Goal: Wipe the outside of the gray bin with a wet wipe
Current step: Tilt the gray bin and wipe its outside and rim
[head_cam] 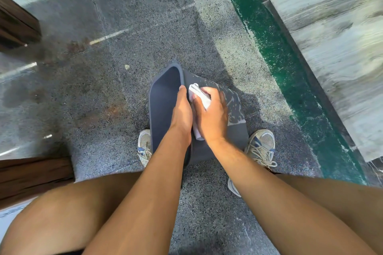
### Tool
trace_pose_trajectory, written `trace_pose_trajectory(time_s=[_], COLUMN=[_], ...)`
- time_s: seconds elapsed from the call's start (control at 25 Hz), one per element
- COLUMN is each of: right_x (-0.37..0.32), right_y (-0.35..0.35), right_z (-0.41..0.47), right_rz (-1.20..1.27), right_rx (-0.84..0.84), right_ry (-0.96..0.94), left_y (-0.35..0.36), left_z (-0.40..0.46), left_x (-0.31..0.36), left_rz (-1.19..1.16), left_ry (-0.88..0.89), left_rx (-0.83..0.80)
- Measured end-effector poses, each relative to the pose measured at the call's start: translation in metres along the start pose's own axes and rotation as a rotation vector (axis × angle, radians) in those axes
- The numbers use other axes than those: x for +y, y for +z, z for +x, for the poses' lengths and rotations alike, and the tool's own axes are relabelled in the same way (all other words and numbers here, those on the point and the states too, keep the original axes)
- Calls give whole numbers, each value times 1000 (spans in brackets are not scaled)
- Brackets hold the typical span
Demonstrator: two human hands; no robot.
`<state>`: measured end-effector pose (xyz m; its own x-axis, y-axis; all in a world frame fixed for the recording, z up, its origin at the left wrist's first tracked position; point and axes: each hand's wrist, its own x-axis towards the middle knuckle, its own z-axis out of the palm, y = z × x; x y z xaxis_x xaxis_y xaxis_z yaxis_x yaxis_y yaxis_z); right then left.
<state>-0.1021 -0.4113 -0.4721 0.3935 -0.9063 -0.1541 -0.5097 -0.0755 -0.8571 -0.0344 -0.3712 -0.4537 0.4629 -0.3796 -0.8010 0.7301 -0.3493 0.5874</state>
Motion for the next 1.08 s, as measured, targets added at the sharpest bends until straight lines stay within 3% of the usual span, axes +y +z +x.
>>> trace_pose_trajectory(time_s=[0.64, 1.08], right_x=[7, 43], right_y=[15, 16], right_z=[-2, 13], right_rz=[-68, -155], right_rx=[-95, -107], right_ry=[-63, -91], left_y=[-3, 1], left_z=[-14, -18], left_x=[12, 6], left_rz=[80, 256], left_ry=[0, -25], left_rx=[160, 223])
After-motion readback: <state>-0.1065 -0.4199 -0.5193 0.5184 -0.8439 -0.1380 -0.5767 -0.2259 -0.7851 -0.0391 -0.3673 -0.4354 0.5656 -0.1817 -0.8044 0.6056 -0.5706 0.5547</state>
